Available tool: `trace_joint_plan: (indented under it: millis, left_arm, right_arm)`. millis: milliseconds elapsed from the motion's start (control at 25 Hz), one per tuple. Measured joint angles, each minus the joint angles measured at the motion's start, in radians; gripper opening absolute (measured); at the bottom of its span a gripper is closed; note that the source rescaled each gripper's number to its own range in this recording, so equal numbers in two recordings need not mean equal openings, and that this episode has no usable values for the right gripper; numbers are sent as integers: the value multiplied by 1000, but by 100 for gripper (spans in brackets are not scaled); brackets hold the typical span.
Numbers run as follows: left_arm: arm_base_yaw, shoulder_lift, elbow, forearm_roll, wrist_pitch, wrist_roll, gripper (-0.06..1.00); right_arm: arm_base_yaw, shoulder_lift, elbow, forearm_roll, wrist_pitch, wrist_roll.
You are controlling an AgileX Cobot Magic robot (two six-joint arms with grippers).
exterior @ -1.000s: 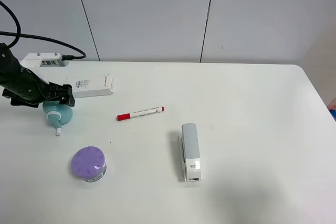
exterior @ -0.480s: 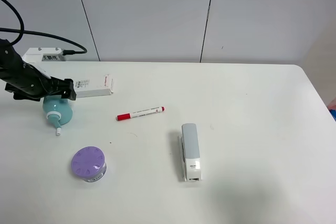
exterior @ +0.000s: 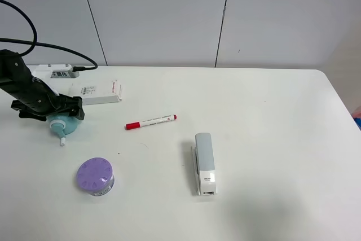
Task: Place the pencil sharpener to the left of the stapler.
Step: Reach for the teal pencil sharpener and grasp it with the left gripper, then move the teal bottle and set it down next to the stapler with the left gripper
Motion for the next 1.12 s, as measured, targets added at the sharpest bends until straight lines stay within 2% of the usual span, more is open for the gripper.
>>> trace_joint_plan:
  millis: [560,640,680,760,840,1120]
  left_arm:
    - [0,12,0,0,-11,0,99]
    - [0,12,0,-1,-16,0,87]
    - [0,12,0,-1,-17,0,75]
    - [0,12,0,-1,-18,0,44]
    - [0,12,0,-3,-18,0,2]
    - [0,12,0,-3,-17,0,1]
  right_arm:
    - [0,0,0,0,0,0]
    - [0,0,0,0,0,0]
    - [0,0,0,0,0,0]
    - [0,0,0,0,0,0]
    - [0,0,0,0,0,0]
    - [0,0,0,0,0,0]
